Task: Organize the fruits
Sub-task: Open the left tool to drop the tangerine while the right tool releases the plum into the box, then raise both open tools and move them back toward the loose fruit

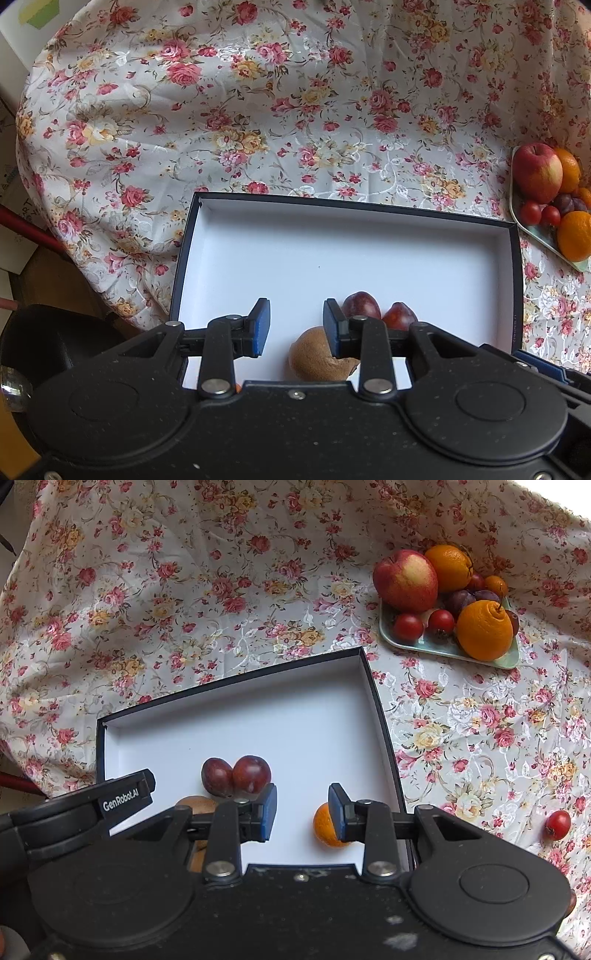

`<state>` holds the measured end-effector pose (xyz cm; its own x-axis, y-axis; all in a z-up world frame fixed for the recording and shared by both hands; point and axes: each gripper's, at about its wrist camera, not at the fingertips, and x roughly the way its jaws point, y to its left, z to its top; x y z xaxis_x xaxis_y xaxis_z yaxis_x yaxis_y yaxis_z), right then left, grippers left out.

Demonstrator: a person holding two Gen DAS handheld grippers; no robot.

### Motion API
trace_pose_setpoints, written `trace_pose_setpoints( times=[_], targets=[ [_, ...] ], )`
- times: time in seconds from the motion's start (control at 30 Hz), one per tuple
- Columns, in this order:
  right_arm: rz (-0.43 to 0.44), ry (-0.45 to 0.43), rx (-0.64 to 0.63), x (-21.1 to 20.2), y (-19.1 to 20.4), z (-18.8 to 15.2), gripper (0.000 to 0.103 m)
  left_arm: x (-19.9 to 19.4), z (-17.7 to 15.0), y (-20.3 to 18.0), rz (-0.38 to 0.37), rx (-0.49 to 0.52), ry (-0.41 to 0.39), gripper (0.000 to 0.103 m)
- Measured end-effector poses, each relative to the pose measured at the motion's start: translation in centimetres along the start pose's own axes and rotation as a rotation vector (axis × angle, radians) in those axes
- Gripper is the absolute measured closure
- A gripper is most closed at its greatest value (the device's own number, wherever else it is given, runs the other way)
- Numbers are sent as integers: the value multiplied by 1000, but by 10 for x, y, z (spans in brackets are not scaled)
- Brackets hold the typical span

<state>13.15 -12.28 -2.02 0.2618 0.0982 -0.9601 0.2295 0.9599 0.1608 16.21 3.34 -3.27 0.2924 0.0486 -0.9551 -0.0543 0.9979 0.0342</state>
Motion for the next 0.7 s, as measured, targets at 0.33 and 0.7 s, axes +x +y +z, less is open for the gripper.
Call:
trace_pose_setpoints(
  times=[0.33,0.7],
  targets=[
    [-13,24,-19,8,5,-1,69,1,1,2,-17,-6,18,62],
    [-18,43,-30,13,9,-2,69,2,1,2,-29,-8,34,62]
  ],
)
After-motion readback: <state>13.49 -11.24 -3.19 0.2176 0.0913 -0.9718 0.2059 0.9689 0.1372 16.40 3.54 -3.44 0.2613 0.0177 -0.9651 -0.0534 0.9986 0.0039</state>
